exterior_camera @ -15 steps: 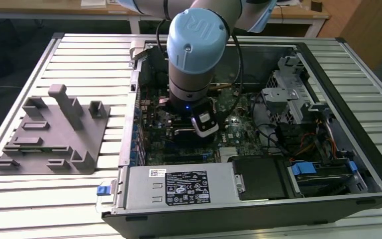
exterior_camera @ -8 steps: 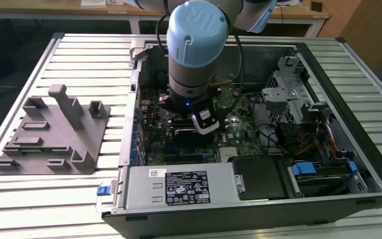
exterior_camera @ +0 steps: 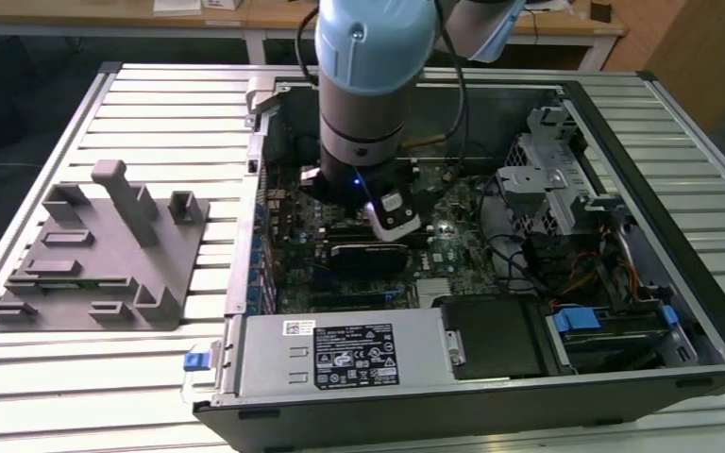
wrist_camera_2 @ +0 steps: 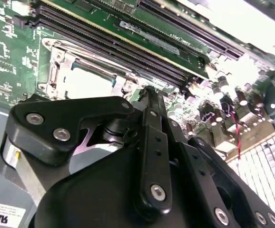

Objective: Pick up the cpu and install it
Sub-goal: 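Install the second cpu locking lever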

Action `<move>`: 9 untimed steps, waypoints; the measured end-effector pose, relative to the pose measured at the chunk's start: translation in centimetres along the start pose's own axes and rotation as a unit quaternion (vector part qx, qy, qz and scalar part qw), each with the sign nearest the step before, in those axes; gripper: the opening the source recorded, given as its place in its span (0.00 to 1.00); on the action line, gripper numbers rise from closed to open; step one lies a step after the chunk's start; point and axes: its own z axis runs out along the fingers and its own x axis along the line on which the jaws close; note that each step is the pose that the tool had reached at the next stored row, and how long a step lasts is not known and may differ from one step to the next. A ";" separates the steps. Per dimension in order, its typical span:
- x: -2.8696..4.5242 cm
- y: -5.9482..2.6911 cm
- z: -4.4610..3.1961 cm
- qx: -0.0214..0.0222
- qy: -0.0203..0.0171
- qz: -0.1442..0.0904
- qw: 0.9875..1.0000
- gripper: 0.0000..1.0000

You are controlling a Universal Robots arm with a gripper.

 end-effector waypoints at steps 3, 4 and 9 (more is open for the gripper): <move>-0.13 0.12 -0.22 0.008 -0.001 0.001 1.000 0.11; -0.32 0.18 -0.20 0.009 -0.001 0.002 1.000 0.11; -1.51 0.57 -0.14 0.010 -0.001 0.003 1.000 0.11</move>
